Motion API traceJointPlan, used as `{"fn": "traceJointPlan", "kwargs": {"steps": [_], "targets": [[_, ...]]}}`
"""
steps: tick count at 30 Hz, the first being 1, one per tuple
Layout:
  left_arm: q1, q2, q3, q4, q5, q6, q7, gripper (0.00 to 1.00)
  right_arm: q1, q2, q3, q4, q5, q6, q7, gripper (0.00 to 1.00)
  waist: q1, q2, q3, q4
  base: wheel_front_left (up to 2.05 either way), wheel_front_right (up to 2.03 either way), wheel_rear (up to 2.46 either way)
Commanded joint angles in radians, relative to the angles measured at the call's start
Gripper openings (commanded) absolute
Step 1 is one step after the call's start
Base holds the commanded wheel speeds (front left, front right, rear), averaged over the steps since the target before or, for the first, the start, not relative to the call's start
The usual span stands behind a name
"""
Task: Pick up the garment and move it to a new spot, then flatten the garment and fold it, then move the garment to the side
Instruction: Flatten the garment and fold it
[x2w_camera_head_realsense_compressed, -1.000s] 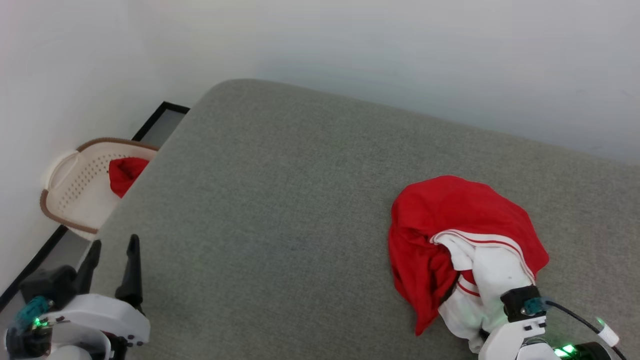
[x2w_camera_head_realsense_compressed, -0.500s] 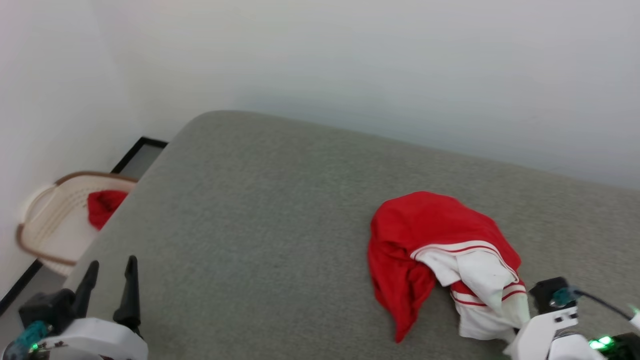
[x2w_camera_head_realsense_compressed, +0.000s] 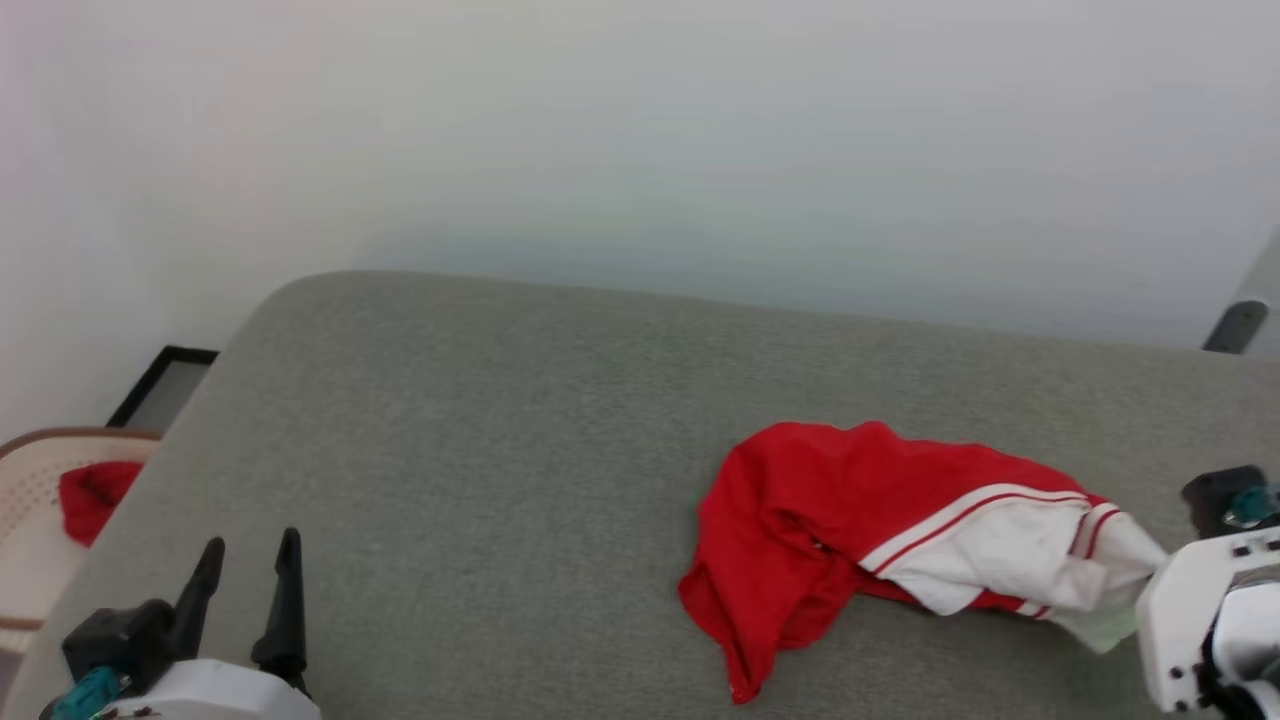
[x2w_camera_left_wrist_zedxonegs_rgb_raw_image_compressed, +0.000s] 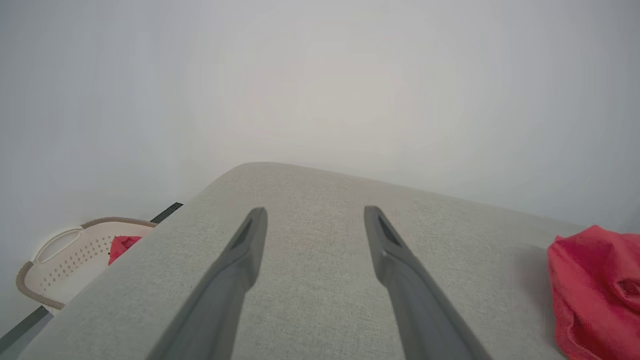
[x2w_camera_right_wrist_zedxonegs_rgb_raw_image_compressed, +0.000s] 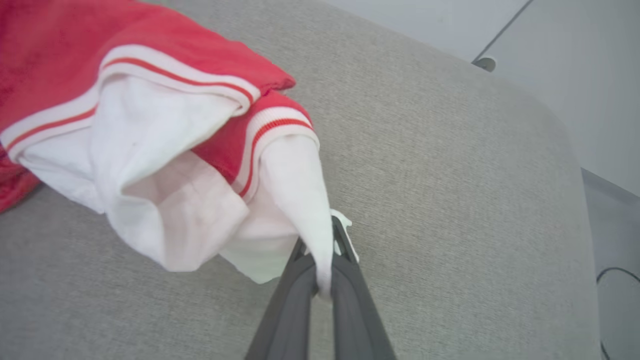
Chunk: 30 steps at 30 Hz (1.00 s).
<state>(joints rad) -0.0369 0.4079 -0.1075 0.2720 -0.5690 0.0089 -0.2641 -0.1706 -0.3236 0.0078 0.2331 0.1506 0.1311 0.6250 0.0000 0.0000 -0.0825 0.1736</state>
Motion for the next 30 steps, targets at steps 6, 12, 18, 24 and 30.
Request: {"fn": "traceJointPlan", "kwargs": {"steps": [6,12,18,24,30], "targets": [[-0.03,-0.016,-0.018,0.0,0.02,-0.008,0.0,1.0,-0.066,-0.058,-0.031,0.083,-0.016,0.0,-0.041,0.07,0.0,0.0,0.021,-0.051,0.0,0.0,0.0],[-0.059,-0.025,-0.045,0.014,0.031,-0.018,0.003,1.0,-0.094,-0.048,-0.057,0.198,-0.029,0.0,-0.087,0.46,0.0,0.0,0.039,-0.053,0.0,0.0,0.0],[-0.08,-0.015,-0.055,0.02,0.033,-0.024,0.011,1.0,-0.131,-0.014,-0.07,0.283,-0.039,0.0,-0.128,1.0,0.0,0.0,0.049,-0.06,0.0,0.0,0.0],[-0.09,0.005,-0.07,-0.006,0.03,-0.037,0.04,1.0,-0.174,0.005,-0.061,0.289,-0.029,0.0,-0.153,1.0,0.0,0.0,0.046,-0.086,0.0,0.0,0.0],[-0.114,0.028,-0.098,-0.068,0.012,-0.066,0.119,1.0,-0.167,0.032,-0.055,0.207,-0.011,0.0,-0.196,1.0,0.0,0.0,0.039,-0.132,0.0,0.0,0.0]]}}
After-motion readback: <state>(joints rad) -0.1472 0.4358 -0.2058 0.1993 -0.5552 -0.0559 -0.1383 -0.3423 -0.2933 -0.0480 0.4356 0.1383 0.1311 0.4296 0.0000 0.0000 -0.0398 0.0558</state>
